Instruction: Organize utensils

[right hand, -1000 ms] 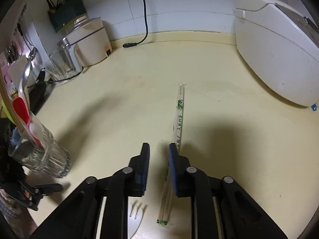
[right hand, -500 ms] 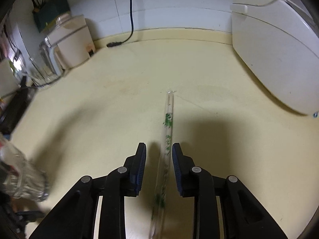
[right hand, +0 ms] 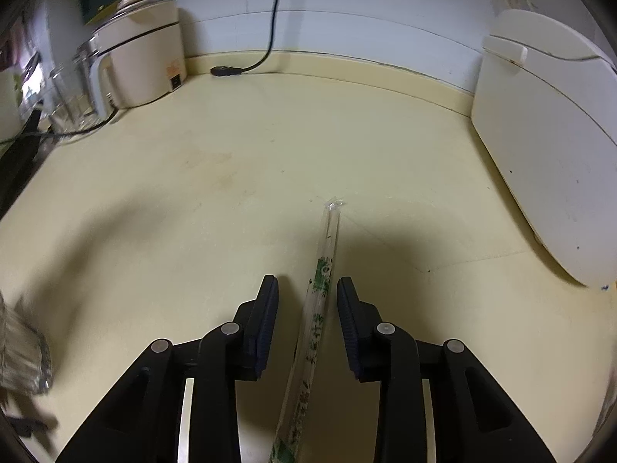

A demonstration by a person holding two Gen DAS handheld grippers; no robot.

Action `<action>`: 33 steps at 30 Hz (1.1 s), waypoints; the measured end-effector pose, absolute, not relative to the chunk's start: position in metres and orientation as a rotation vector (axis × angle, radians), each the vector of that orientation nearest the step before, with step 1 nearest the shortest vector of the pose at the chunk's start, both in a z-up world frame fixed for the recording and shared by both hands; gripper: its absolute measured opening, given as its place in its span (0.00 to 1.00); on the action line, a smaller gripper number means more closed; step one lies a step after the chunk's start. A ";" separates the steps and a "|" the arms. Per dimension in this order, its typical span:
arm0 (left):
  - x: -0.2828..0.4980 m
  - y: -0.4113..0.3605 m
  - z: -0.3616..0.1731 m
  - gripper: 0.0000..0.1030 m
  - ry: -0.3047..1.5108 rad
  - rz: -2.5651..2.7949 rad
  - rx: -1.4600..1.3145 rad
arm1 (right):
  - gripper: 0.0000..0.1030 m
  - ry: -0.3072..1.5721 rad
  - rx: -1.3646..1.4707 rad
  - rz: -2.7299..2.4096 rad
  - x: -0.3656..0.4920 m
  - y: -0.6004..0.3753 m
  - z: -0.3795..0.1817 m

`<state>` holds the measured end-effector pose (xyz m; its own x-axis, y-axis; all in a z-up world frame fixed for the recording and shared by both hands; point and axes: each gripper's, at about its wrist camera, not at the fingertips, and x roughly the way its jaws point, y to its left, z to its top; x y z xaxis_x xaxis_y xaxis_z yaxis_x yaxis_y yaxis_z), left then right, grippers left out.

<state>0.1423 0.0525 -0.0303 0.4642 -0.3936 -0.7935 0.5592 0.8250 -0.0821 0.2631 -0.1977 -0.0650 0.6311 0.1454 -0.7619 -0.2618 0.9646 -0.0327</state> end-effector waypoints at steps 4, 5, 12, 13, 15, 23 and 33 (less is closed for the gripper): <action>0.141 0.056 -0.032 0.84 0.917 -0.592 0.197 | 0.12 0.889 -0.225 0.211 0.254 -0.195 -0.063; 0.141 0.058 -0.032 0.84 0.917 -0.596 0.189 | 0.12 0.892 -0.254 0.202 0.249 -0.196 -0.063; 0.144 0.059 -0.031 0.84 0.919 -0.597 0.186 | 0.11 0.991 -0.040 0.313 0.223 -0.236 -0.060; 0.145 0.060 -0.031 0.84 0.919 -0.599 0.182 | 0.11 0.997 0.017 0.338 0.222 -0.242 -0.060; 0.145 0.062 -0.031 0.84 0.920 -0.601 0.176 | 0.11 0.986 0.123 0.384 0.216 -0.255 -0.058; 0.150 0.064 -0.032 0.84 0.921 -0.595 0.172 | 0.11 0.940 0.313 0.509 0.197 -0.273 -0.052; 0.148 0.061 -0.031 0.84 0.921 -0.590 0.181 | 0.11 0.858 0.466 0.725 0.181 -0.273 -0.036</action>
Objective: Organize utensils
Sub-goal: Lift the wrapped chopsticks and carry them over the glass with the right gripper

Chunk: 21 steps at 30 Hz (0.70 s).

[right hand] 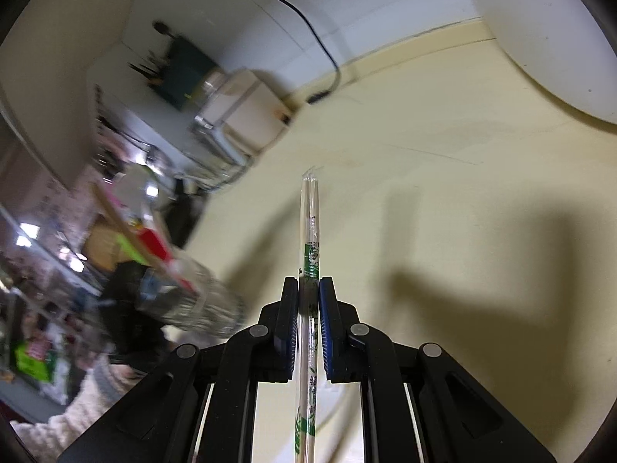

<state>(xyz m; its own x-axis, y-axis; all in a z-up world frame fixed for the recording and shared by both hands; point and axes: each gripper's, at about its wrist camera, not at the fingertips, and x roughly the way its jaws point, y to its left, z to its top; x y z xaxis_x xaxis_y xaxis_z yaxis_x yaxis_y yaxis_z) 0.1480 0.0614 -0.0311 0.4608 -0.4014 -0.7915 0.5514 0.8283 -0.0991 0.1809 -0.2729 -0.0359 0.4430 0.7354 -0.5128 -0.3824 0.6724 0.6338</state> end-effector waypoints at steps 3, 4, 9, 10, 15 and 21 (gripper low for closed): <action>0.148 0.061 -0.031 0.84 0.921 -0.589 0.182 | 0.11 0.830 0.498 0.764 0.178 -0.274 -0.032; 0.148 0.061 -0.031 0.84 0.921 -0.588 0.184 | 0.11 0.824 0.508 0.776 0.178 -0.273 -0.032; 0.147 0.058 -0.031 0.84 0.920 -0.587 0.186 | 0.11 0.802 0.538 0.843 0.178 -0.265 -0.028; 0.147 0.057 -0.031 0.84 0.920 -0.587 0.187 | 0.11 0.800 0.542 0.853 0.178 -0.264 -0.028; 0.146 0.054 -0.031 0.84 0.920 -0.586 0.188 | 0.11 0.789 0.569 0.899 0.175 -0.262 -0.025; 0.146 0.053 -0.030 0.84 0.921 -0.586 0.187 | 0.11 0.779 0.575 0.906 0.174 -0.261 -0.023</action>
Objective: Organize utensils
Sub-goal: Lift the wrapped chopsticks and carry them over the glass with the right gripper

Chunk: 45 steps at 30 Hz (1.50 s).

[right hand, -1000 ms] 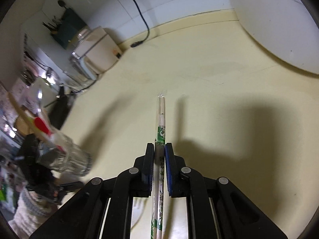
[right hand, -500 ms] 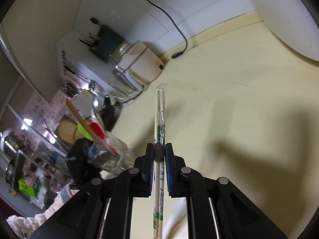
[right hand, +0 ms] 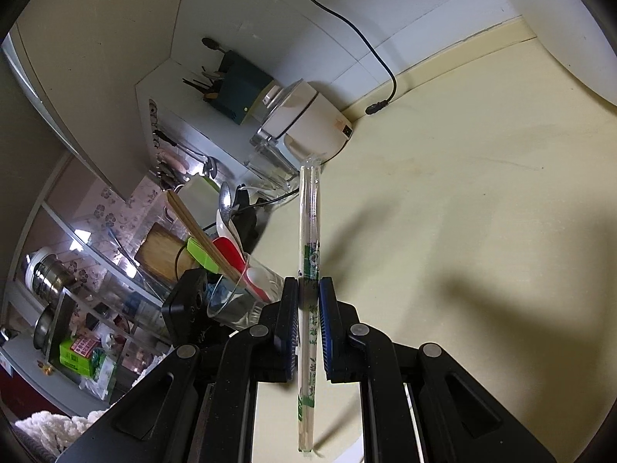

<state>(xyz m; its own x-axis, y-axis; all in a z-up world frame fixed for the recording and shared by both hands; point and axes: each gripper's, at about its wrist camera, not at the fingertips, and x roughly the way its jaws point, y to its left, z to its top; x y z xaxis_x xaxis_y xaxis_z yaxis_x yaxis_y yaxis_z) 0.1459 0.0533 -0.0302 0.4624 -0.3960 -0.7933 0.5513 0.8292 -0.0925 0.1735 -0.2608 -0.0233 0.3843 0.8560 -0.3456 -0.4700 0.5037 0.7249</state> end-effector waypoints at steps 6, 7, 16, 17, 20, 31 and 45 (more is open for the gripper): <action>0.146 0.053 -0.030 0.84 0.921 -0.587 0.187 | 0.11 0.758 0.601 0.946 0.174 -0.261 -0.022; 0.146 0.053 -0.030 0.84 0.921 -0.586 0.187 | 0.11 0.753 0.607 0.953 0.174 -0.262 -0.021; 0.145 0.052 -0.030 0.84 0.921 -0.585 0.189 | 0.11 0.747 0.620 0.936 0.177 -0.265 -0.022; 0.145 0.051 -0.030 0.84 0.921 -0.584 0.192 | 0.11 0.752 0.618 0.926 0.178 -0.265 -0.024; 0.144 0.048 -0.031 0.84 0.920 -0.582 0.197 | 0.11 0.762 0.629 0.916 0.179 -0.267 -0.027; 0.145 0.049 -0.032 0.84 0.921 -0.588 0.184 | 0.11 0.714 0.595 0.916 0.171 -0.265 -0.019; 0.145 0.049 -0.034 0.84 0.922 -0.591 0.176 | 0.11 0.420 0.638 1.034 0.134 -0.274 0.052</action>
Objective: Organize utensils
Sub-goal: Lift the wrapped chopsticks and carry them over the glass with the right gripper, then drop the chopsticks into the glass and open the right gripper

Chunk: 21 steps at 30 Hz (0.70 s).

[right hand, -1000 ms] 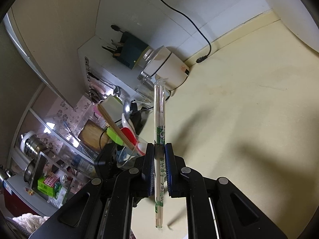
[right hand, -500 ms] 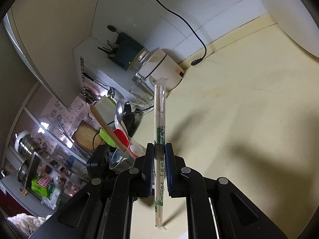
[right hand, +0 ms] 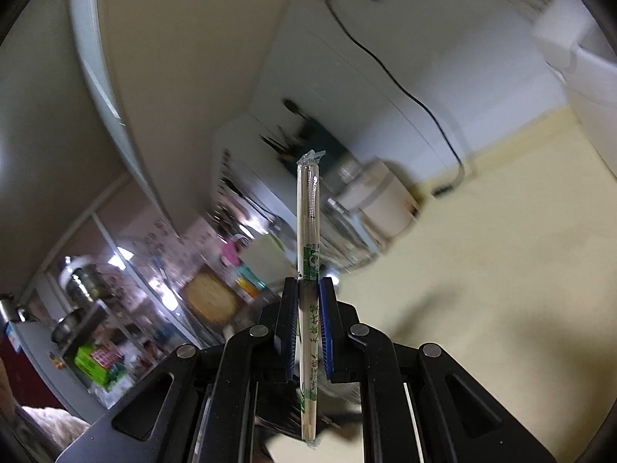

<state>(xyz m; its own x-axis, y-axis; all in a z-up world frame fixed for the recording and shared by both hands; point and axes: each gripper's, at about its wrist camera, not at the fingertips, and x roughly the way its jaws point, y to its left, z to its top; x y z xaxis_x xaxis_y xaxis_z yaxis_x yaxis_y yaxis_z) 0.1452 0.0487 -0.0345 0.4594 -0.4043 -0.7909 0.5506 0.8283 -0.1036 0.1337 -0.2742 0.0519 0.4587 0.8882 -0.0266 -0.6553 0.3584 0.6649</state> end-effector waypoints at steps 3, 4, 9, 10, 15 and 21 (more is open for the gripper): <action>0.146 0.050 -0.035 0.84 0.921 -0.590 0.181 | 0.11 0.380 0.629 1.063 0.129 -0.261 0.074; 0.145 0.050 -0.035 0.84 0.921 -0.589 0.183 | 0.11 0.377 0.626 1.067 0.129 -0.256 0.078; 0.144 0.048 -0.035 0.84 0.921 -0.587 0.188 | 0.11 0.352 0.598 1.058 0.131 -0.230 0.097; 0.144 0.048 -0.035 0.84 0.921 -0.587 0.189 | 0.11 0.347 0.595 1.052 0.132 -0.226 0.099; 0.146 0.044 -0.036 0.85 0.921 -0.582 0.201 | 0.11 0.308 0.538 1.009 0.135 -0.198 0.114; 0.144 0.038 -0.037 0.86 0.922 -0.578 0.221 | 0.11 0.211 0.324 0.862 0.117 -0.162 0.126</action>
